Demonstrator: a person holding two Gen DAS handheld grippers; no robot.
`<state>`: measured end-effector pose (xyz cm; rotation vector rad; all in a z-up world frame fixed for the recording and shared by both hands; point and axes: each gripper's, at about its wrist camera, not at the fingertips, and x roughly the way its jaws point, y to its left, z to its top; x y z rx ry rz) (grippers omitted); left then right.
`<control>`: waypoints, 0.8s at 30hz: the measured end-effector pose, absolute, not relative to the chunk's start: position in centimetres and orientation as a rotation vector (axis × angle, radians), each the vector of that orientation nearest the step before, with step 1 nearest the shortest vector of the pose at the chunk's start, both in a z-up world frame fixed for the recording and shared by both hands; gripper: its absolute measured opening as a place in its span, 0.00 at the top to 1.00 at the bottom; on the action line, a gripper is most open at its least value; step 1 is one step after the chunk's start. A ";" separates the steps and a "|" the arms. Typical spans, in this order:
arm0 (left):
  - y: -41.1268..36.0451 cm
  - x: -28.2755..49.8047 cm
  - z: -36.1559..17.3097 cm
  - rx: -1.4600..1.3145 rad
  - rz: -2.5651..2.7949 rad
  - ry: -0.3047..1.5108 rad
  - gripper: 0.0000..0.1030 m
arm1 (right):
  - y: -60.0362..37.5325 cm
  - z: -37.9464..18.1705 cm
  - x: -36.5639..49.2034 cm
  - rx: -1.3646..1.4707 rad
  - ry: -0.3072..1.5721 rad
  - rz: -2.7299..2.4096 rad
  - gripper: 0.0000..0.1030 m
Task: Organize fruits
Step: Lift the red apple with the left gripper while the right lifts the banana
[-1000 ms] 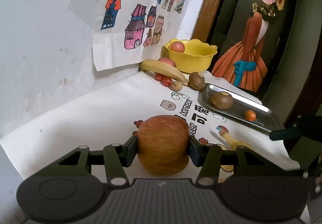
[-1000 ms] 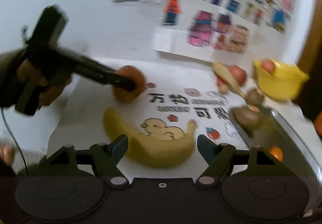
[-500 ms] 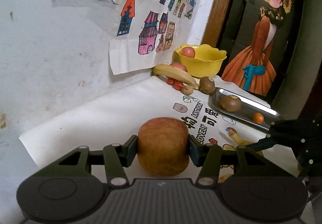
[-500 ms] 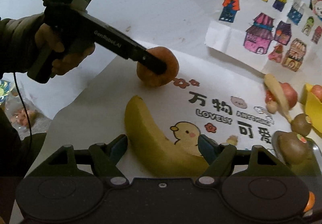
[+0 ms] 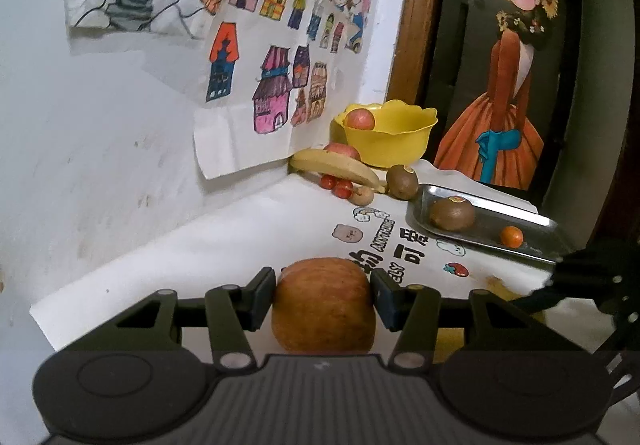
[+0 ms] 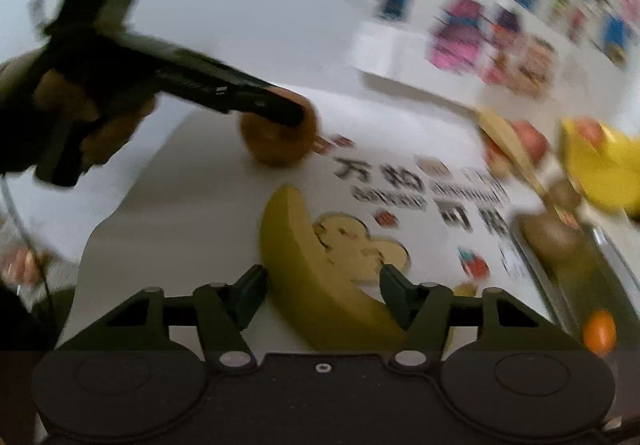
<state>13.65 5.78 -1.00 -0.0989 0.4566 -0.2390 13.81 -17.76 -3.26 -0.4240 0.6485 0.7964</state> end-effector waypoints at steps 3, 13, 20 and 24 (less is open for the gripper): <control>5.7 14.1 -1.3 -0.098 -0.244 0.467 0.44 | -18.0 -2.5 13.2 -0.338 0.713 0.787 0.42; 5.6 14.9 -2.4 -0.092 -0.251 0.506 0.43 | -17.8 -4.0 13.1 -0.386 0.610 0.877 0.44; 5.3 15.2 -3.0 -0.082 -0.251 0.533 0.42 | -18.7 -4.4 13.9 -0.313 0.609 0.915 0.46; 5.1 15.1 -3.0 -0.083 -0.257 0.537 0.42 | -18.7 -4.4 13.1 -0.326 0.575 0.910 0.58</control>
